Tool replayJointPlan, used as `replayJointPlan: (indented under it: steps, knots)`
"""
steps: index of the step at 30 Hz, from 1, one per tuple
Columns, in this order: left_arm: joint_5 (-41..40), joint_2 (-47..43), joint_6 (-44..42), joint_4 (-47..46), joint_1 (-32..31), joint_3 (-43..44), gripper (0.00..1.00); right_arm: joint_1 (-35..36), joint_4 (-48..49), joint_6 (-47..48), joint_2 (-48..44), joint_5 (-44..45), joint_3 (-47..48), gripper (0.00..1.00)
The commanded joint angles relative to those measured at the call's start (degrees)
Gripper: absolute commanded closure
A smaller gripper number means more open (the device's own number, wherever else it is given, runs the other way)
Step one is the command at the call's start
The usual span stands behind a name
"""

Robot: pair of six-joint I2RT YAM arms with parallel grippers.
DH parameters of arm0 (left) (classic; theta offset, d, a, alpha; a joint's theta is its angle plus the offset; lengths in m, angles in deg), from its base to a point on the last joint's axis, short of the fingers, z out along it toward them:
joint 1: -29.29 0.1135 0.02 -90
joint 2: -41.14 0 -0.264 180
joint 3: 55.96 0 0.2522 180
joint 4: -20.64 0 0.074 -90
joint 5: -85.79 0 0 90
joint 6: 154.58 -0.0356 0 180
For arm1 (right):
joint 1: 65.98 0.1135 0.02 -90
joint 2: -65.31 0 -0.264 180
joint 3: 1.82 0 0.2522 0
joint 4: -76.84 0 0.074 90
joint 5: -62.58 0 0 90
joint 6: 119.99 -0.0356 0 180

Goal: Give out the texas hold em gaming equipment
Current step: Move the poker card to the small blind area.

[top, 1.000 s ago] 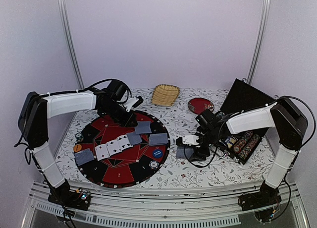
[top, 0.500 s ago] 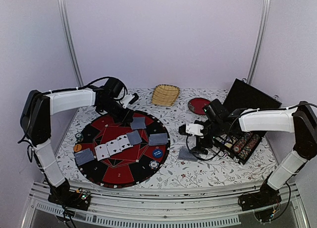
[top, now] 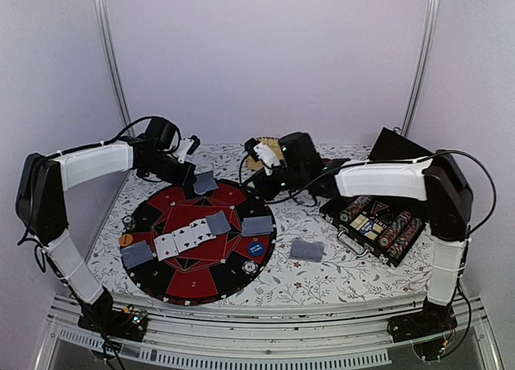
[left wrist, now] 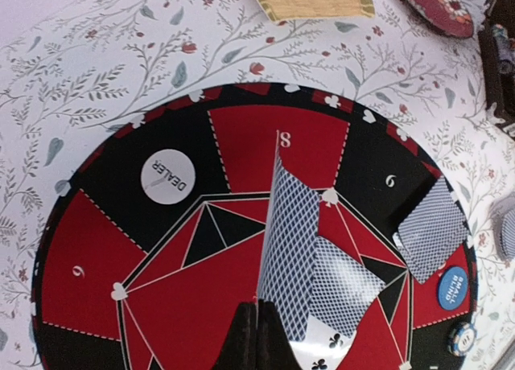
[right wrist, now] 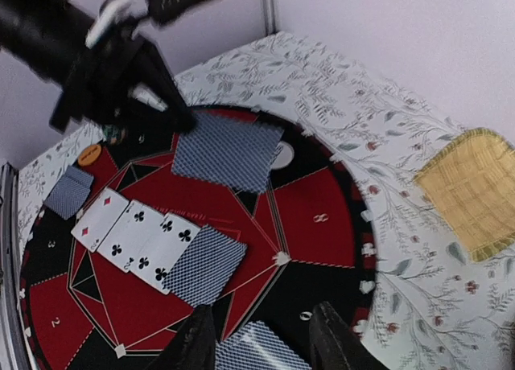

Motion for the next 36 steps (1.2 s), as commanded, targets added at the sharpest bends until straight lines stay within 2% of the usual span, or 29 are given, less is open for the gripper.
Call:
replayJointPlan:
  steps: [1,6,9,20,26,36]
  knots:
    - [-1.1,-3.1,1.9,-2.9,2.4,-1.5,1.00,3.3,-4.6,-15.1,9.2,-0.7,5.1,0.67]
    - [1.1,-3.8,2.4,-4.1,3.0,-2.5,1.00,4.0,-9.3,-17.6,18.3,-0.9,14.2,0.88]
    - [1.3,-3.6,2.4,-4.1,3.0,-2.8,1.00,4.0,-13.2,-17.2,23.4,-1.2,19.8,0.96]
    - [1.7,-3.4,2.4,-4.3,3.1,-3.3,1.00,5.1,-18.0,-15.0,26.0,-3.0,18.4,0.98]
    - [2.2,-3.3,2.5,-4.2,3.0,-3.5,1.00,5.0,-19.0,-15.7,22.9,2.8,14.3,0.97]
    - [3.6,-3.3,2.8,-4.2,3.0,-3.6,1.00,3.8,-20.3,-16.8,20.3,6.9,9.8,0.98]
